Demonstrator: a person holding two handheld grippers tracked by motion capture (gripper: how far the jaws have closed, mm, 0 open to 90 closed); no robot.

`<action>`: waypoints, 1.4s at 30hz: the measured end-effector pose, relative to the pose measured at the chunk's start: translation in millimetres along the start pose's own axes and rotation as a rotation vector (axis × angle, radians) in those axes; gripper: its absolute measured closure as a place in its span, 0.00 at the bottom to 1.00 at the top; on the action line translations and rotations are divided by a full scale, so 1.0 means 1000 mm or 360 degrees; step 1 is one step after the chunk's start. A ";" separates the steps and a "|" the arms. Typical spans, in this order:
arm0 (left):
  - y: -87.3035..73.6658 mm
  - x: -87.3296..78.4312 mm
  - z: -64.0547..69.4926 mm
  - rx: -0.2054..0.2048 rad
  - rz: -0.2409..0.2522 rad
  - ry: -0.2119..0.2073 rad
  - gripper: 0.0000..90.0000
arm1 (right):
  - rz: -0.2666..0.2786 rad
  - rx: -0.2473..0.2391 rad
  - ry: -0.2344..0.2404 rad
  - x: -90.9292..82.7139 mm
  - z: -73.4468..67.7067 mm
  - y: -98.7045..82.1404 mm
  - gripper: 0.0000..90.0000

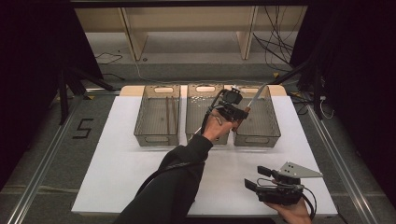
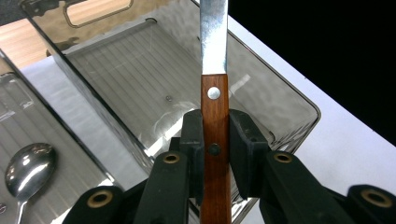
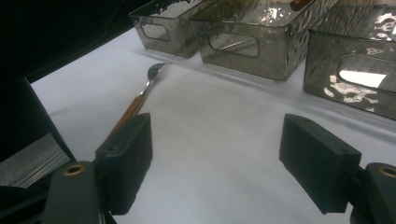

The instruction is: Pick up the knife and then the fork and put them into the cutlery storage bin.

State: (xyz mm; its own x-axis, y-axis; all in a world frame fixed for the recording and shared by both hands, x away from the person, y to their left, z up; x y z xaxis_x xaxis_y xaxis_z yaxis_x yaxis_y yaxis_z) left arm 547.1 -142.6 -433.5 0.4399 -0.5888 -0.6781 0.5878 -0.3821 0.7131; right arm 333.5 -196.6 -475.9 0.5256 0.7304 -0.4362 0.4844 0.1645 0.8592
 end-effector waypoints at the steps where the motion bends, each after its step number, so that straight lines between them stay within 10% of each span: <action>1: 0.001 0.001 0.001 -0.0003 0.0002 0.0004 0.85 | -0.0001 0.0002 0.0001 0.000 0.000 0.000 0.29; 42: -0.008 0.038 0.004 -0.0078 -0.0120 0.0051 0.76 | 0.0004 -0.0010 0.0027 0.000 -0.004 0.001 0.29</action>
State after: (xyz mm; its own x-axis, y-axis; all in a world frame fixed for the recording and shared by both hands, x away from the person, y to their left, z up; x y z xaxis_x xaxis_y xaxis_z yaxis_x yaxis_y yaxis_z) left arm 557.1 -164.8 -464.2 0.4139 -0.5365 -0.7355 0.6522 -0.3889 0.6507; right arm 331.1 -194.1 -474.2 0.5148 0.7421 -0.4292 0.4784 0.1667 0.8622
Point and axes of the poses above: each handheld gripper's, and its own axes: x roughly forward along the jaws, y roughly out of its top, z roughly to its right, the point moved 9 cm from there along x, roughly forward along the jaws, and after that the axes turned 4 degrees about y, right-handed, at the moved point
